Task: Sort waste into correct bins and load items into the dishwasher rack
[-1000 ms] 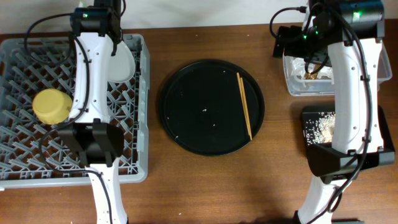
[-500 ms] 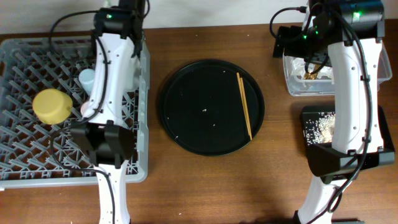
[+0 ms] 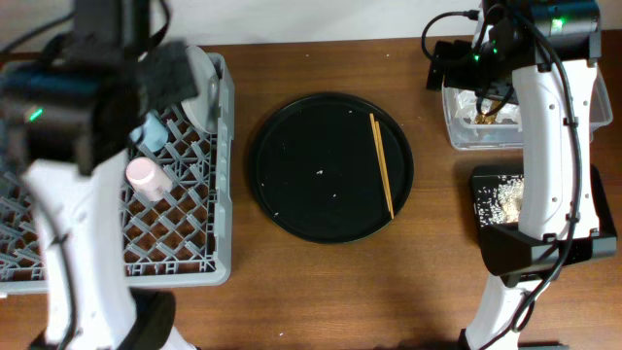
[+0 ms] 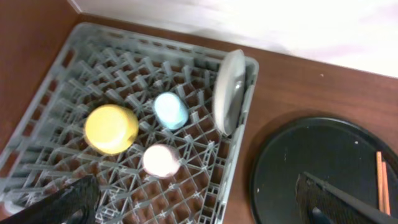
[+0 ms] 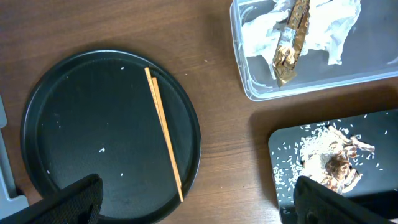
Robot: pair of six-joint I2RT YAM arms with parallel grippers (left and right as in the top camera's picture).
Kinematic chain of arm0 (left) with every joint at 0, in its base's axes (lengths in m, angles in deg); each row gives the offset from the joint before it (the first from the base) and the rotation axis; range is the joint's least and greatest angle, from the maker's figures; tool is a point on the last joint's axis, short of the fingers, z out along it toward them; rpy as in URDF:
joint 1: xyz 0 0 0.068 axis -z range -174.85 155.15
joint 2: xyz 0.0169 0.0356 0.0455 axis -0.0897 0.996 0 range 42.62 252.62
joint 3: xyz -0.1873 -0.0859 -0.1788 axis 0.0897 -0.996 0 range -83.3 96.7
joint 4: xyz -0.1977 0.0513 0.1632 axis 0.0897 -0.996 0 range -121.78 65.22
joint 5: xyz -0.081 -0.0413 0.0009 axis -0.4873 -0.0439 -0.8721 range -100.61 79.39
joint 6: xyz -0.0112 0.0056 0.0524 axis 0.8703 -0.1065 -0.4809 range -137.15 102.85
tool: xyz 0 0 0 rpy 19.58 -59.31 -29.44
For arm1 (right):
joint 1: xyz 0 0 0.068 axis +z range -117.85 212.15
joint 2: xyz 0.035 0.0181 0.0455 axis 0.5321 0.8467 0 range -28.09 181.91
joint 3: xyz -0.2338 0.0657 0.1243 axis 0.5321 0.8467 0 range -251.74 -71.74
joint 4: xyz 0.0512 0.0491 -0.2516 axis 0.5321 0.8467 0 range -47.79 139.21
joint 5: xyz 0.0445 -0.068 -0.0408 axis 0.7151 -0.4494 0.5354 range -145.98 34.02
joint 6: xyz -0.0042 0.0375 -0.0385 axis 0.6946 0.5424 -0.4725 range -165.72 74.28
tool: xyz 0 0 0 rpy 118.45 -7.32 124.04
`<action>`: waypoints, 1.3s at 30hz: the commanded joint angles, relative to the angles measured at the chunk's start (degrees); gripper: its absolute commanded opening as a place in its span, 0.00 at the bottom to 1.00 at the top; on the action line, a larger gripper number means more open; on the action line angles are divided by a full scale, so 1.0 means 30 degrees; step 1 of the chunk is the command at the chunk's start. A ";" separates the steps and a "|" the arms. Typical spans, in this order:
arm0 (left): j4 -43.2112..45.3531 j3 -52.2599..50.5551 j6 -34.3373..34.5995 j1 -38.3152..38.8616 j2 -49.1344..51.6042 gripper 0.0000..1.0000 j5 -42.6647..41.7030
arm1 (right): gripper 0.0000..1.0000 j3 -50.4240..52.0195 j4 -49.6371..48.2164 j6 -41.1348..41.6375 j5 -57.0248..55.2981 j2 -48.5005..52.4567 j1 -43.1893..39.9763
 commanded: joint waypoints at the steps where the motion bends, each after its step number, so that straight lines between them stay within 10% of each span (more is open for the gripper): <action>1: -0.0430 -0.0452 0.0146 -0.0991 -0.1472 0.99 -0.2579 | 0.98 -0.0058 0.0117 0.0007 0.0022 0.0036 -0.0051; 16: -0.0430 -0.2958 0.0080 -1.1963 -0.1821 0.99 -0.2084 | 0.98 -0.0058 0.0109 0.0007 0.0022 0.0036 -0.0051; 34: -0.0430 -0.3417 0.0087 -1.2211 -0.1814 0.99 -0.2295 | 0.98 -0.0036 0.0051 0.1173 0.6164 0.0146 0.0160; 39: -0.0430 -0.3417 0.0087 -1.2211 -0.1814 0.99 -0.2295 | 0.98 0.2958 -0.0794 0.0073 0.1078 0.0721 0.2419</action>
